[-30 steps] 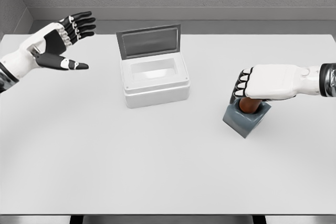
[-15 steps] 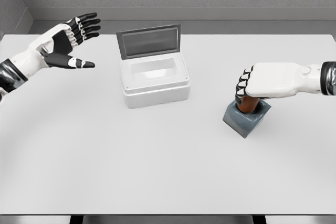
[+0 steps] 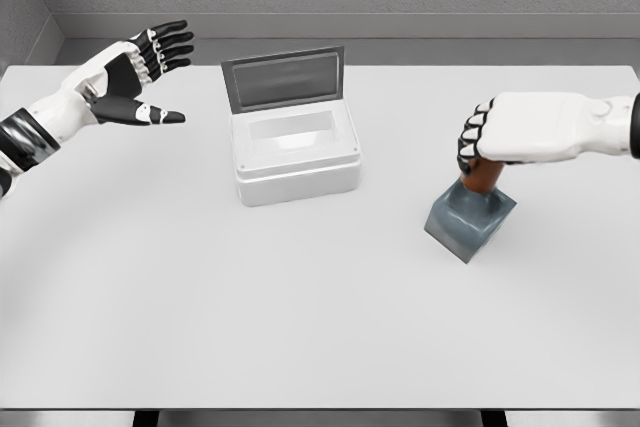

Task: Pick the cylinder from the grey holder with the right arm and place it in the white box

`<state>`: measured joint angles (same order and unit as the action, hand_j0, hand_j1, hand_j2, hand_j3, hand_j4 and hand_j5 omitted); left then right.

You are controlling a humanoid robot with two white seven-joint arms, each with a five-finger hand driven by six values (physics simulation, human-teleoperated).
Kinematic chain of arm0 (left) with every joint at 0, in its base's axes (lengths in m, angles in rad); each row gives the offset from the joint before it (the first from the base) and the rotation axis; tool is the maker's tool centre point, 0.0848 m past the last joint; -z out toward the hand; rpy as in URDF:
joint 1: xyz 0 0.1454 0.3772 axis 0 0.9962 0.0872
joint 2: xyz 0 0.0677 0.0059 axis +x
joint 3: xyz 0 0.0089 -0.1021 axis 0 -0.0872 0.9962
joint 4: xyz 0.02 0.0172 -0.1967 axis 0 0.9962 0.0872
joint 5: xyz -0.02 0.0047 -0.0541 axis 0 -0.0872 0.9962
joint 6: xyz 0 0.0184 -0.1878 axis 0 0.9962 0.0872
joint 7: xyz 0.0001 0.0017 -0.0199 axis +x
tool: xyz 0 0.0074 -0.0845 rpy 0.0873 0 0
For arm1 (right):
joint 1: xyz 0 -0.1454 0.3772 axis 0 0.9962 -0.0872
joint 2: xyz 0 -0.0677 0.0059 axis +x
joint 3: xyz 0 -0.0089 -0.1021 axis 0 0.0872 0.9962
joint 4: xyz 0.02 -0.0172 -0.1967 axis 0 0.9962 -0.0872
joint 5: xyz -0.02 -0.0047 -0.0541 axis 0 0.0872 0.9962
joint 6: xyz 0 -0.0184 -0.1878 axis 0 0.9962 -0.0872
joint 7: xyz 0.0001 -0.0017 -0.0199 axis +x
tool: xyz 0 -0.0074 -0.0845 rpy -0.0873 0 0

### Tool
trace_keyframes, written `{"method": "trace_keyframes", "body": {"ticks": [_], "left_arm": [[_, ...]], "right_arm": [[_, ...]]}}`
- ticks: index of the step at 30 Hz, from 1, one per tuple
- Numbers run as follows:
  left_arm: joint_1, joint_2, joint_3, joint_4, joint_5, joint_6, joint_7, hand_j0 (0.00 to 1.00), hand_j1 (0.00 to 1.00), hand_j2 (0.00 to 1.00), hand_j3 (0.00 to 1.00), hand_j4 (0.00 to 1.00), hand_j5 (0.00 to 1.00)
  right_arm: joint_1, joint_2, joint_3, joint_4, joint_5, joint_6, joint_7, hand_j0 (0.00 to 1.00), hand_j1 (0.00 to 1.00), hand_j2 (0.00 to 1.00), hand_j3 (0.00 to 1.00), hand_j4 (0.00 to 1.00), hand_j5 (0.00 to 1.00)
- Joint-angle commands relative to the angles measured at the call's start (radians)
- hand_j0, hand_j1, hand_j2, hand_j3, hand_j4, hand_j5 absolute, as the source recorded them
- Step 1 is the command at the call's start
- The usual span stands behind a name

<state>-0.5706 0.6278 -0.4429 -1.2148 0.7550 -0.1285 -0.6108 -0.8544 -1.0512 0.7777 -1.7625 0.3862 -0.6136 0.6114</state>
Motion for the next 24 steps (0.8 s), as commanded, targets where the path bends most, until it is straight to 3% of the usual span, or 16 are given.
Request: {"method": "trace_keyframes", "body": {"ticks": [1, 11, 24], "left_arm": [[0.000, 0.000, 0.001, 0.003, 0.003, -0.002, 0.000, 1.00, 1.00, 1.00, 1.00, 1.00, 1.00], [-0.002, 0.000, 0.001, 0.004, 0.001, 0.000, 0.000, 1.00, 1.00, 1.00, 1.00, 1.00, 1.00], [-0.011, -0.016, -0.005, 0.004, -0.003, 0.004, 0.000, 1.00, 1.00, 1.00, 1.00, 1.00, 1.00]], "right_arm": [[-0.002, 0.000, -0.008, 0.000, -0.004, 0.003, -0.001, 0.52, 0.52, 0.52, 0.52, 0.52, 0.52], [-0.025, 0.031, -0.009, 0.001, -0.001, 0.003, -0.001, 0.51, 0.51, 0.51, 0.51, 0.51, 0.51], [-0.066, 0.119, -0.008, 0.015, 0.005, 0.003, -0.001, 0.50, 0.50, 0.50, 0.50, 0.50, 0.50]]}}
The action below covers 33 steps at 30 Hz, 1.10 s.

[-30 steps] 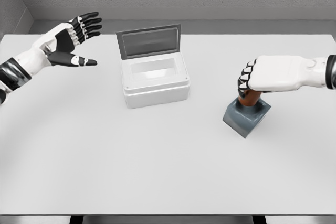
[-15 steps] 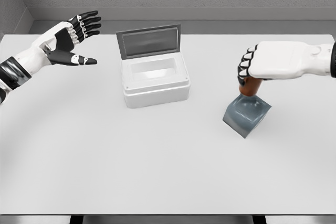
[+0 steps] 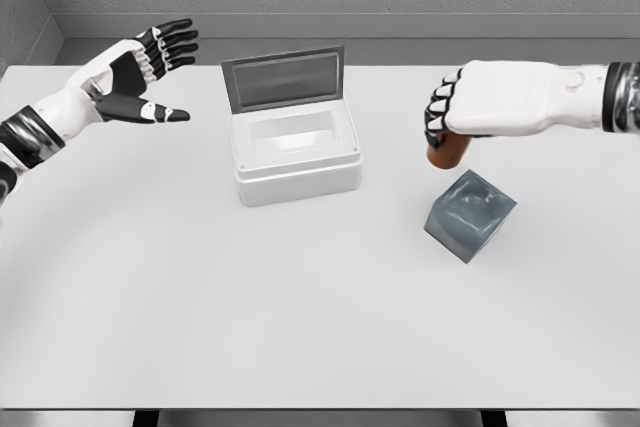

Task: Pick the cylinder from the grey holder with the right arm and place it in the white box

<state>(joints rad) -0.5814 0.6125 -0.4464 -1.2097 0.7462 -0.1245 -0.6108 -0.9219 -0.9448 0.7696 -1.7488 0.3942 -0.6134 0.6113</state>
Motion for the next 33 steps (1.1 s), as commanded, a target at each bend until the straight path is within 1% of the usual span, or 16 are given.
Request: {"method": "trace_keyframes", "body": {"ticks": [1, 4, 7, 8, 10, 12, 15, 21, 25, 26, 31, 33], "left_arm": [[0.000, 0.000, -0.002, -0.001, 0.005, 0.000, 0.000, 1.00, 1.00, 1.00, 1.00, 1.00, 1.00], [0.000, 0.000, -0.002, 0.001, 0.005, 0.000, 0.000, 1.00, 1.00, 1.00, 1.00, 1.00, 1.00], [0.000, -0.004, 0.000, 0.007, 0.005, 0.002, 0.000, 1.00, 1.00, 1.00, 1.00, 1.00, 1.00], [0.000, -0.004, 0.000, 0.009, 0.005, 0.002, 0.000, 1.00, 1.00, 1.00, 1.00, 1.00, 1.00], [-0.002, -0.004, 0.003, 0.010, 0.005, 0.002, 0.000, 1.00, 1.00, 1.00, 1.00, 1.00, 1.00], [-0.012, -0.004, 0.002, 0.036, 0.005, 0.002, 0.000, 1.00, 1.00, 1.00, 1.00, 1.00, 1.00], [-0.015, -0.004, 0.002, 0.048, 0.005, 0.002, 0.000, 1.00, 1.00, 1.00, 1.00, 1.00, 1.00], [-0.020, -0.020, 0.000, 0.084, 0.005, 0.000, 0.000, 1.00, 1.00, 1.00, 1.00, 1.00, 1.00], [-0.034, -0.025, 0.000, 0.127, 0.004, 0.000, 0.000, 1.00, 1.00, 1.00, 1.00, 1.00, 1.00], [-0.037, -0.037, 0.000, 0.140, 0.004, 0.000, 0.000, 1.00, 1.00, 1.00, 1.00, 1.00, 1.00], [-0.041, -0.043, -0.002, 0.148, 0.004, 0.002, 0.000, 1.00, 1.00, 1.00, 1.00, 1.00, 1.00], [-0.048, -0.060, -0.002, 0.156, -0.021, 0.002, 0.000, 1.00, 1.00, 1.00, 1.00, 1.00, 1.00]], "right_arm": [[0.000, 0.014, -0.001, 0.002, -0.003, 0.003, 0.000, 0.50, 0.50, 0.50, 0.50, 0.50, 0.50], [-0.012, 0.030, 0.000, 0.003, -0.003, 0.003, 0.000, 0.50, 0.50, 0.50, 0.50, 0.50, 0.50], [-0.014, 0.034, 0.000, 0.006, -0.003, 0.003, 0.000, 0.50, 0.50, 0.50, 0.50, 0.50, 0.50], [-0.021, 0.050, 0.000, 0.008, -0.003, 0.003, 0.000, 0.50, 0.50, 0.50, 0.50, 0.50, 0.50], [-0.023, 0.055, 0.000, 0.012, -0.003, 0.003, 0.000, 0.50, 0.50, 0.50, 0.50, 0.50, 0.50], [-0.029, 0.078, 0.002, 0.025, -0.003, 0.003, 0.000, 0.50, 0.50, 0.50, 0.50, 0.50, 0.50], [-0.038, 0.103, 0.002, 0.026, 0.003, 0.003, 0.000, 0.50, 0.50, 0.50, 0.50, 0.50, 0.50], [-0.055, 0.164, 0.007, 0.077, 0.017, 0.003, 0.000, 0.50, 0.50, 0.50, 0.50, 0.50, 0.50], [-0.075, 0.201, 0.010, 0.115, 0.018, 0.003, 0.000, 0.50, 0.50, 0.50, 0.50, 0.50, 0.50], [-0.080, 0.210, 0.013, 0.127, 0.020, 0.003, 0.000, 0.50, 0.50, 0.50, 0.50, 0.50, 0.50], [-0.092, 0.248, 0.014, 0.153, 0.031, 0.003, 0.000, 0.50, 0.50, 0.50, 0.50, 0.50, 0.50], [-0.100, 0.256, 0.017, 0.163, 0.031, 0.003, 0.000, 0.50, 0.50, 0.50, 0.50, 0.50, 0.50]]}}
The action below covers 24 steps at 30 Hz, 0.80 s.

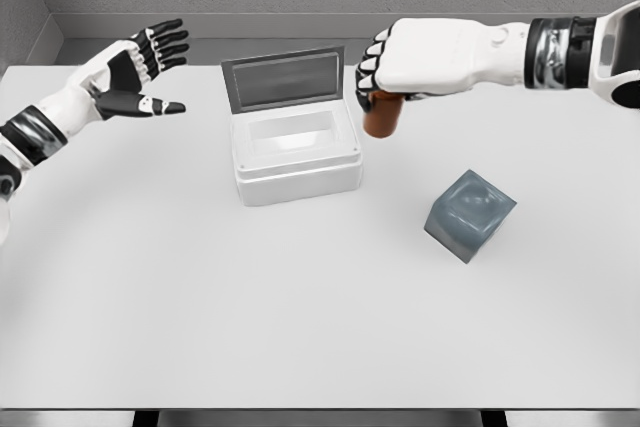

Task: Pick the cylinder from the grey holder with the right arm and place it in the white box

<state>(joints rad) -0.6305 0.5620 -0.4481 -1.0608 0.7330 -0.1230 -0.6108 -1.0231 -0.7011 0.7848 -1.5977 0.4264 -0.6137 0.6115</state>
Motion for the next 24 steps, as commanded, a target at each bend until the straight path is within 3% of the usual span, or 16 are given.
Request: {"method": "trace_keyframes", "body": {"ticks": [1, 13, 24], "left_arm": [[0.000, -0.017, 0.000, 0.008, -0.011, 0.000, 0.000, 1.00, 1.00, 1.00, 1.00, 1.00, 1.00], [-0.018, -0.033, 0.002, 0.021, -0.023, 0.000, 0.000, 1.00, 1.00, 1.00, 1.00, 1.00, 1.00], [-0.020, -0.033, 0.002, 0.030, -0.024, 0.000, 0.000, 1.00, 1.00, 1.00, 1.00, 1.00, 1.00]], "right_arm": [[0.000, 0.015, 0.002, 0.021, -0.001, 0.003, -0.001, 0.50, 0.50, 0.50, 0.50, 0.50, 0.50], [-0.037, 0.118, 0.025, 0.120, 0.026, 0.003, -0.001, 0.50, 0.50, 0.50, 0.50, 0.50, 0.50], [-0.058, 0.219, 0.041, 0.259, 0.068, 0.003, -0.001, 0.50, 0.50, 0.50, 0.50, 0.50, 0.50]]}}
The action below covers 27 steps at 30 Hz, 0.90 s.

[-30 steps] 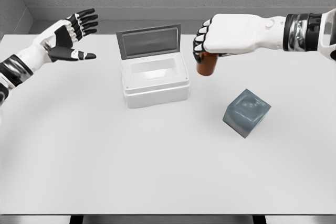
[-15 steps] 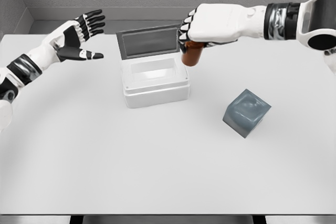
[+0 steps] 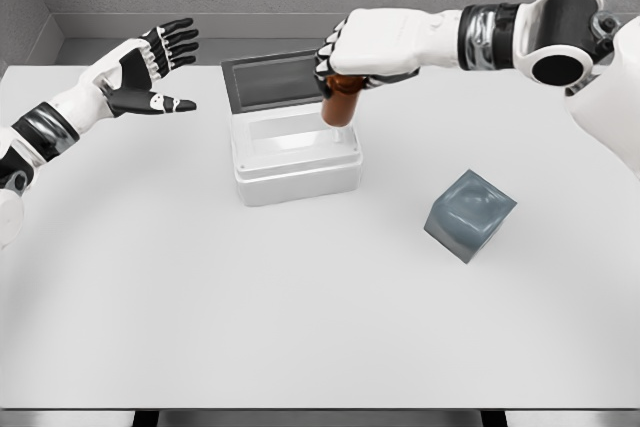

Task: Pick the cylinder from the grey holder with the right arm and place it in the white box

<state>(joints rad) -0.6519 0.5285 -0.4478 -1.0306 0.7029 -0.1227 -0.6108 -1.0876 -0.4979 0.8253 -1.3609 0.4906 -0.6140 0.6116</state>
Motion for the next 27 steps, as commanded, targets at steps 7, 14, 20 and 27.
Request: {"method": "trace_keyframes", "body": {"ticks": [7, 14, 20, 27], "left_arm": [[0.000, 0.001, 0.000, 0.000, 0.006, 0.000, 0.000, 1.00, 1.00, 1.00, 1.00, 1.00, 1.00], [0.000, 0.001, 0.001, 0.000, 0.006, 0.000, 0.000, 1.00, 1.00, 1.00, 1.00, 1.00, 1.00], [0.000, -0.001, 0.000, 0.001, 0.006, 0.000, 0.000, 1.00, 1.00, 1.00, 1.00, 1.00, 1.00], [-0.002, -0.001, -0.006, 0.001, 0.006, 0.000, 0.000, 1.00, 1.00, 1.00, 1.00, 1.00, 1.00]], "right_arm": [[-0.014, 0.061, 0.000, 0.095, 0.022, 0.003, -0.001, 0.51, 0.51, 0.51, 0.51, 0.51, 0.51], [-0.028, 0.085, 0.029, 0.157, 0.034, 0.003, -0.001, 0.52, 0.52, 0.52, 0.52, 0.52, 0.52], [-0.029, 0.098, 0.034, 0.166, 0.045, 0.003, -0.001, 0.93, 0.93, 0.93, 0.93, 0.93, 0.93], [-0.028, 0.093, 0.024, 0.152, 0.042, 0.003, -0.001, 0.99, 0.99, 0.99, 0.99, 0.99, 0.99]]}}
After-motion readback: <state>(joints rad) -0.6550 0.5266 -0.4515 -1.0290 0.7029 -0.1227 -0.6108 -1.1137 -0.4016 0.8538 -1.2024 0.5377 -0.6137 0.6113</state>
